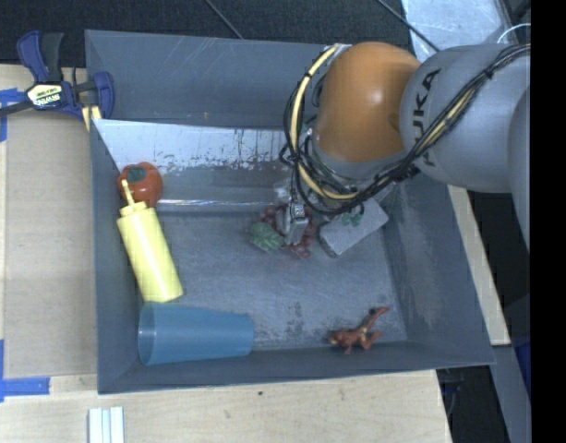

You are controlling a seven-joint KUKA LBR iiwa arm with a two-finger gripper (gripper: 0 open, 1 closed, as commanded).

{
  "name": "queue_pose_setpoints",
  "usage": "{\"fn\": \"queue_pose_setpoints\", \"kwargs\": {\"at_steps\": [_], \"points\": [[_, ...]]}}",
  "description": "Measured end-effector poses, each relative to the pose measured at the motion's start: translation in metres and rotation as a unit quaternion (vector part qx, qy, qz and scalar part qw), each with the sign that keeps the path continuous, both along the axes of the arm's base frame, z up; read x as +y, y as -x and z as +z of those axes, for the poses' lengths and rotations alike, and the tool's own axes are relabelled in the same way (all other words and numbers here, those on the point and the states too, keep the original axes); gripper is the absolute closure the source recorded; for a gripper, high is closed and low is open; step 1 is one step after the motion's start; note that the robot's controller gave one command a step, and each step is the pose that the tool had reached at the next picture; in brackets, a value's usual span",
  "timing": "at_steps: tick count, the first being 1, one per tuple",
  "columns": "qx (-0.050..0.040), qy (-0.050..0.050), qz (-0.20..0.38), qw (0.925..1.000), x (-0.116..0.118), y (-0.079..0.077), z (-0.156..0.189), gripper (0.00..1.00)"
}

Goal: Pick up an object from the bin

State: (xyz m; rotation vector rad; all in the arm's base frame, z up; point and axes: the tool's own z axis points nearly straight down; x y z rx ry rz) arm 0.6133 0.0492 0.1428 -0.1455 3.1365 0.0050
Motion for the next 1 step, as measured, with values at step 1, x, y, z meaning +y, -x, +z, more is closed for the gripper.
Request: {"fn": "queue_pose_setpoints", "kwargs": {"at_steps": [1], "points": [[-0.0043, 0.0, -0.001, 1.0, -0.0001, -0.0019, 0.0206, 1.0]]}}
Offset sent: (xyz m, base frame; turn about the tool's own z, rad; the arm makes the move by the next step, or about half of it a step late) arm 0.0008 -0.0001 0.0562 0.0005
